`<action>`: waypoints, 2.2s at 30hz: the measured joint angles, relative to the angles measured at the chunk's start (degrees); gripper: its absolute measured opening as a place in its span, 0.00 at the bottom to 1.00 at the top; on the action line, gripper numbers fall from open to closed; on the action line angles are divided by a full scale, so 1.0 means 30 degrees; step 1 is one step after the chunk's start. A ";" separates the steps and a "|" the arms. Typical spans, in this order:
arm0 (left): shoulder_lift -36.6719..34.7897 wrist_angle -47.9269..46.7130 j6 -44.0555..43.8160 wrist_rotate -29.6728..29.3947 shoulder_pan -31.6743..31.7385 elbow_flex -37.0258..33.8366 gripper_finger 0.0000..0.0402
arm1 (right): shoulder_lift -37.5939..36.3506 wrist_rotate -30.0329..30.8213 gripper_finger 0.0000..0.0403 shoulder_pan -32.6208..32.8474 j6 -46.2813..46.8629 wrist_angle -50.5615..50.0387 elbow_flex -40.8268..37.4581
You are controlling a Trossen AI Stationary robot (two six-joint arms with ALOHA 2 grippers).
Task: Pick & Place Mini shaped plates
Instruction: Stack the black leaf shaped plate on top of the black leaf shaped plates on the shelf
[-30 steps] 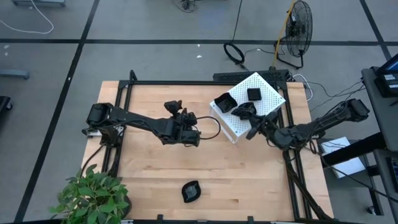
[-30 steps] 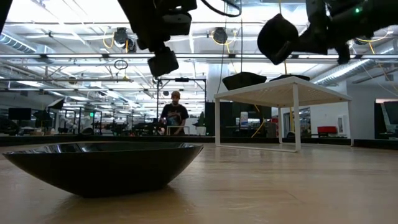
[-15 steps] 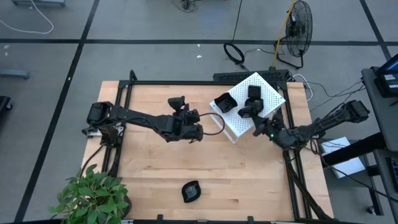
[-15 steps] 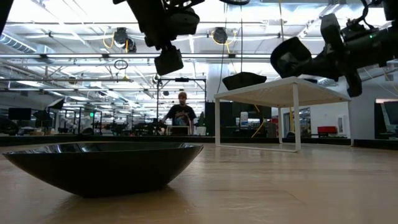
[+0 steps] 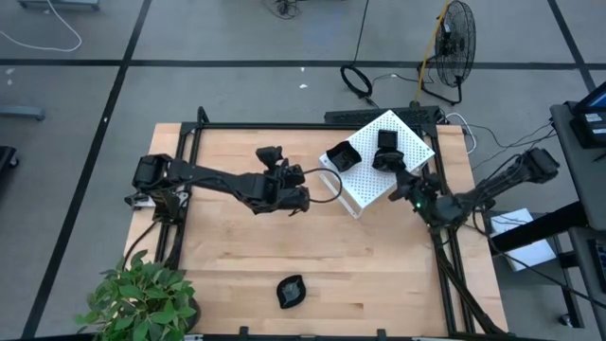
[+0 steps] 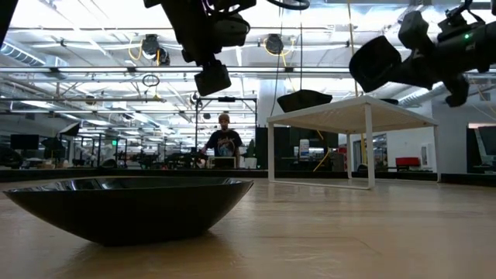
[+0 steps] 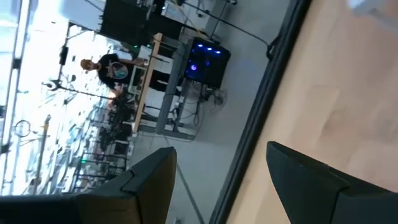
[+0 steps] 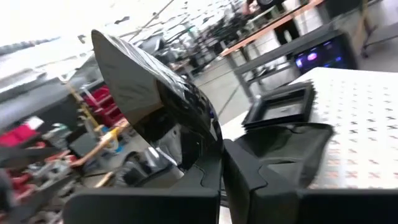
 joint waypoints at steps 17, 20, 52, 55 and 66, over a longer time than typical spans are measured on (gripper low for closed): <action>0.0000 0.0044 -0.0889 0.0531 -0.0211 0.0000 0.63 | 0.1465 0.1655 0.00 -0.1392 -0.0986 -0.0171 0.0000; 0.0000 0.0044 -0.0896 0.0523 -0.0203 0.0000 0.63 | 0.1840 0.1571 0.00 -0.1417 -0.0892 -0.0207 0.0000; 0.0000 0.0015 -0.0830 0.0779 -0.0210 0.0000 0.63 | 0.2914 -0.4832 0.00 -0.1366 0.2031 0.1191 0.0000; 0.0000 0.0015 -0.0724 0.0885 -0.0208 0.0000 0.63 | 0.2896 -0.4867 0.01 -0.1366 0.2025 0.1161 0.0000; 0.0000 0.0044 -0.0749 0.0917 -0.0203 0.0000 0.63 | 0.2892 -0.4871 0.23 -0.1366 0.1268 0.1162 0.0000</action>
